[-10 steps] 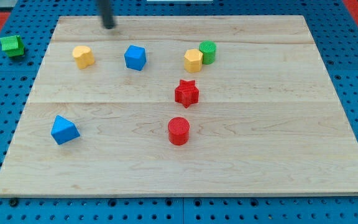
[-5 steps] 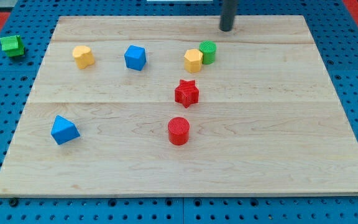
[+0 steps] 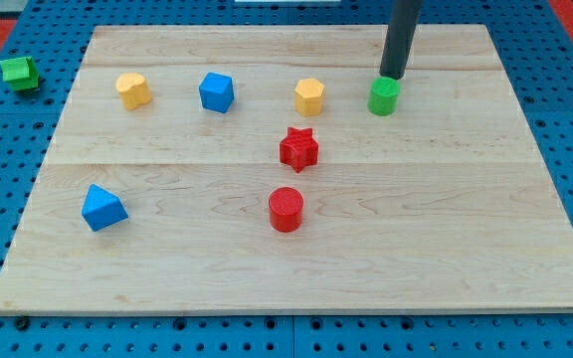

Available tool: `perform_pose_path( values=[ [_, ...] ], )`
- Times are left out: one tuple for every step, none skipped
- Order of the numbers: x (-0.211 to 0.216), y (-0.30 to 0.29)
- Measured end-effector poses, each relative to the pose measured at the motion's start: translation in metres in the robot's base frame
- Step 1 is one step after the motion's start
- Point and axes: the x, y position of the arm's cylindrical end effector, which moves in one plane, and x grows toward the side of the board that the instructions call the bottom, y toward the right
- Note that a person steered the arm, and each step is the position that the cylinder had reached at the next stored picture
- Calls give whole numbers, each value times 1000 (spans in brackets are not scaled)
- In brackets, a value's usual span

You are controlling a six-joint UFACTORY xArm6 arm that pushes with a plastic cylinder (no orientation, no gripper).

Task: Move the green circle to the right of the red star

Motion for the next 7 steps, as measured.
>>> perform_pose_path(
  values=[
    [57, 13],
    [109, 11],
    [75, 11],
    [58, -42],
    [73, -72],
    [58, -75],
    [63, -109]
  ],
)
